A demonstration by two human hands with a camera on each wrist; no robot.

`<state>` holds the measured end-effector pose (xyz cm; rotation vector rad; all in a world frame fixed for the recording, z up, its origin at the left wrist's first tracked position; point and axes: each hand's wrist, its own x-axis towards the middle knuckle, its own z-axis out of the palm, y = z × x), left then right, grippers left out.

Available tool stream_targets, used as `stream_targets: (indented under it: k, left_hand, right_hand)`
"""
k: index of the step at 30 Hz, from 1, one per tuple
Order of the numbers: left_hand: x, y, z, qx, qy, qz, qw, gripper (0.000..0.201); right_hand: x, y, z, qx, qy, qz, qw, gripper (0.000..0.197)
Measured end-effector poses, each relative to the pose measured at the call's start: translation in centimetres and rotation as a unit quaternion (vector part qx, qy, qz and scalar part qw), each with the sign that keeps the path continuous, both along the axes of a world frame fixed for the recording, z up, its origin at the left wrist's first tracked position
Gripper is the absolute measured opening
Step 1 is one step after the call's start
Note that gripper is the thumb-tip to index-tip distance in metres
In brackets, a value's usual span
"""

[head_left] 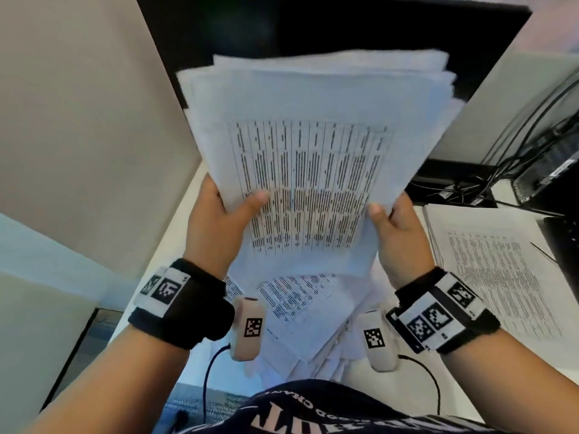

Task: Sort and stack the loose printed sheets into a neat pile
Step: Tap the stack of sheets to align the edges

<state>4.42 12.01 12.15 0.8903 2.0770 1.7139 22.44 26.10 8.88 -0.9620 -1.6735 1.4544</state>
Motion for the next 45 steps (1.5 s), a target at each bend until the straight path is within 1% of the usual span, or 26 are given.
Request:
stream_targets:
  k: [2,4,6,9,11,13,15,17,18,22,25,27,29,31,32,34,36,37,38,39,41,42,43,45]
  left_hand:
    - [0.6,0.3,1.0,0.067,0.018,0.010,0.998,0.041]
    - [1.6,0.5,1.0,0.092,0.023,0.012,0.995,0.039]
    - [2.4,0.4,0.0,0.085,0.003,0.016,0.996,0.035]
    - [2.7,0.4,-1.3,0.068,-0.041,0.021,0.997,0.034]
    - [2.4,0.6,-1.7,0.057,-0.042,0.023,0.997,0.033]
    - [2.1,0.9,-1.7,0.054,-0.047,0.022,0.997,0.032]
    - [2.1,1.3,-1.5,0.054,-0.063,0.009,0.997,0.029]
    - [2.1,1.6,-1.6,0.061,-0.086,0.000,0.994,0.022]
    - [2.1,1.6,-1.6,0.065,-0.097,0.003,0.993,0.021]
    - [1.9,1.1,-1.7,0.066,-0.124,0.022,0.990,0.015]
    - [2.0,1.0,-2.0,0.055,-0.131,0.008,0.990,0.017]
    - [2.2,1.3,-2.2,0.048,-0.134,-0.008,0.990,0.021]
    - [2.2,1.5,-2.3,0.041,-0.124,-0.013,0.991,0.023]
    - [2.0,1.7,-2.3,0.038,-0.106,-0.009,0.994,0.023]
    - [2.0,1.6,-2.2,0.039,-0.099,-0.009,0.994,0.023]
    - [1.8,1.5,-2.0,0.041,-0.096,-0.017,0.994,0.023]
    - [1.9,1.2,-1.9,0.041,-0.096,-0.027,0.994,0.022]
    - [1.9,1.1,-2.0,0.040,-0.093,-0.028,0.994,0.023]
    - [1.9,1.1,-2.2,0.039,-0.093,-0.029,0.994,0.023]
    - [1.8,1.1,-2.3,0.037,-0.094,-0.027,0.995,0.022]
    - [1.7,1.1,-2.8,0.026,-0.089,-0.022,0.996,0.020]
    - [1.6,1.1,-3.0,0.022,-0.085,-0.020,0.996,0.018]
    - [1.5,1.1,-3.2,0.022,-0.083,-0.017,0.996,0.015]
    - [1.3,1.1,-3.5,0.025,-0.076,-0.013,0.997,0.010]
  right_hand:
    - [0.0,-0.6,1.2,0.051,0.039,-0.007,0.998,0.042]
    - [0.1,-1.0,1.2,0.074,0.049,-0.001,0.996,0.047]
    - [0.2,-1.3,0.2,0.065,0.021,0.004,0.998,0.049]
    - [0.4,-1.4,-1.0,0.045,-0.005,0.006,0.999,0.046]
    - [0.4,-1.2,-1.0,0.048,-0.016,0.007,0.999,0.037]
    - [0.0,-1.1,-0.7,0.049,-0.024,0.001,0.998,0.023]
    - [-0.7,-1.2,-0.3,0.050,-0.022,-0.007,0.999,0.018]
    - [-1.3,-1.2,0.1,0.045,-0.007,-0.020,0.999,0.023]
    - [-1.5,-1.1,0.3,0.046,0.002,-0.028,0.999,0.025]
    - [-1.5,-0.5,0.7,0.029,0.043,-0.043,0.998,0.018]
    - [-1.6,-0.6,0.5,0.018,0.049,-0.011,0.999,0.029]
    - [-1.8,-0.9,0.4,0.025,0.043,0.003,0.999,0.032]
    - [-1.9,-0.9,0.5,0.031,0.043,0.000,0.999,0.031]
    - [-1.8,-0.8,1.0,0.032,0.049,-0.021,0.998,0.031]
    - [-1.6,-0.6,1.4,0.041,0.050,-0.037,0.997,0.034]
    - [-1.1,-0.1,2.3,0.085,0.071,-0.063,0.992,0.048]
    - [-0.5,0.3,3.5,0.157,0.104,-0.068,0.980,0.061]
    - [-0.3,0.4,4.2,0.197,0.105,-0.068,0.972,0.067]
    - [-0.3,0.5,4.8,0.244,0.089,-0.069,0.963,0.071]
    - [-0.3,0.7,5.2,0.293,0.057,-0.068,0.952,0.071]
    - [-0.4,1.1,5.5,0.368,-0.034,-0.062,0.927,0.062]
    - [-0.5,1.3,5.4,0.379,-0.071,-0.061,0.920,0.055]
    - [-0.5,1.5,5.3,0.375,-0.092,-0.067,0.920,0.050]
    - [-0.5,1.6,5.1,0.360,-0.096,-0.094,0.923,0.042]
